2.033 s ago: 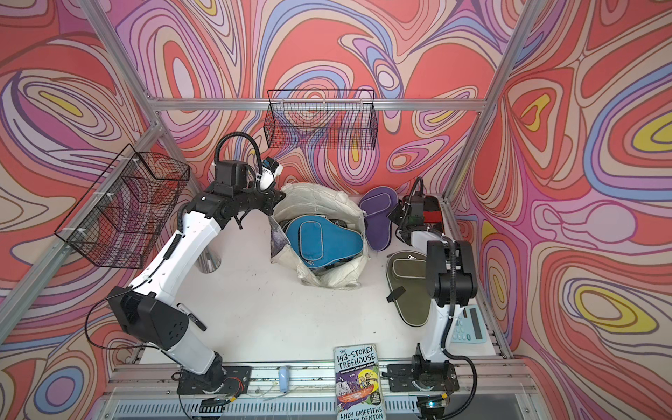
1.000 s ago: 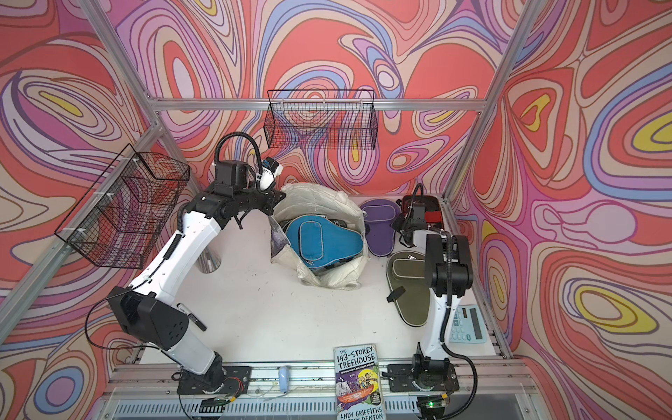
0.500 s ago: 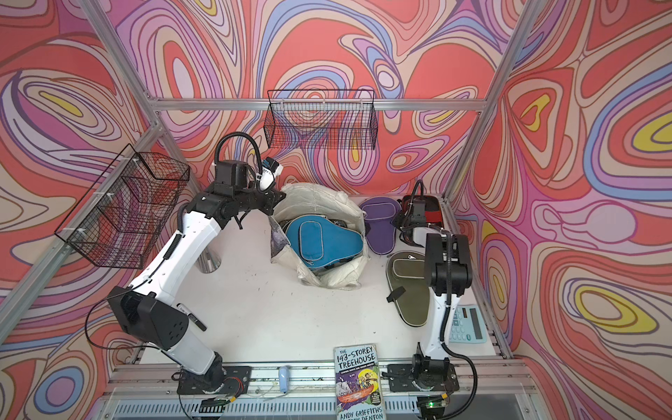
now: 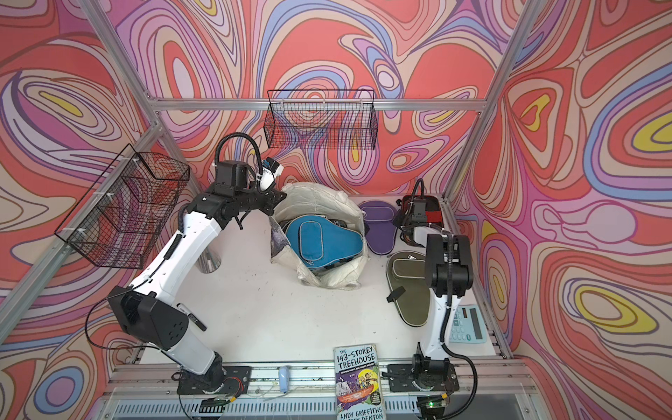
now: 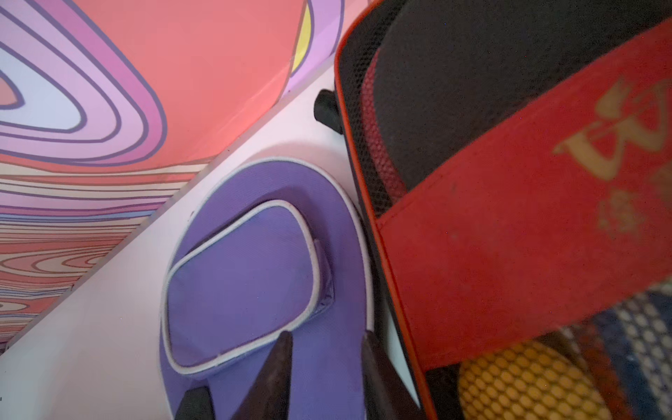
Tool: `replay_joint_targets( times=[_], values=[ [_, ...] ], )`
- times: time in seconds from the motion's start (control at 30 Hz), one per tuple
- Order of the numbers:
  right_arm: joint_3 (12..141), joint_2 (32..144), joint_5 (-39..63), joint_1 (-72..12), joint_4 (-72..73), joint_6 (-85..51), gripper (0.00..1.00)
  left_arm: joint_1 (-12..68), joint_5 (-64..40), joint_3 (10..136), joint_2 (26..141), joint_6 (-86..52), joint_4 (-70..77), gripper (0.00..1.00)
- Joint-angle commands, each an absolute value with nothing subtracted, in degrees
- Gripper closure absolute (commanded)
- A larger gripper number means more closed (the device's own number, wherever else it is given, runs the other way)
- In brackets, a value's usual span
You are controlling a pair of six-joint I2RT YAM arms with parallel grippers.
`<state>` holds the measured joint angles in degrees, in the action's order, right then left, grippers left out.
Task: Remove the ping pong set from the canvas bag
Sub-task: Place the ping pong set at the center of the board, then adjust the canvas bag at the center of the board.
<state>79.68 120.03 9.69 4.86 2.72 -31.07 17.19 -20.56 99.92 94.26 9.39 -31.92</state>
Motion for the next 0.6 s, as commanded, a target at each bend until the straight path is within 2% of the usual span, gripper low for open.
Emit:
replay_joint_targets(
  times=[0.0, 0.17, 0.23, 0.37, 0.57],
  values=[
    [80.0, 116.1, 10.0, 5.2, 2.5, -30.4, 0.67, 16.9, -22.4, 99.7, 91.6, 9.5, -27.2, 1.0],
    [79.3, 112.8, 12.3, 5.2, 2.6, -30.4, 0.59, 16.9, -22.2, 98.8, 90.6, 9.5, -27.0, 1.0],
    [78.6, 110.6, 14.4, 5.2, 2.9, -29.9, 0.45, 16.9, -22.5, 98.4, 90.1, 9.2, -26.8, 1.0],
    [76.5, 104.5, 17.3, 5.0, 1.9, -28.1, 0.02, 17.0, -23.0, 96.5, 88.1, 8.3, -26.8, 1.0],
    [76.0, 95.9, 20.3, 3.8, -5.0, -23.2, 0.02, 16.9, -20.6, 89.8, 81.0, 8.9, -27.1, 1.0]
  ],
)
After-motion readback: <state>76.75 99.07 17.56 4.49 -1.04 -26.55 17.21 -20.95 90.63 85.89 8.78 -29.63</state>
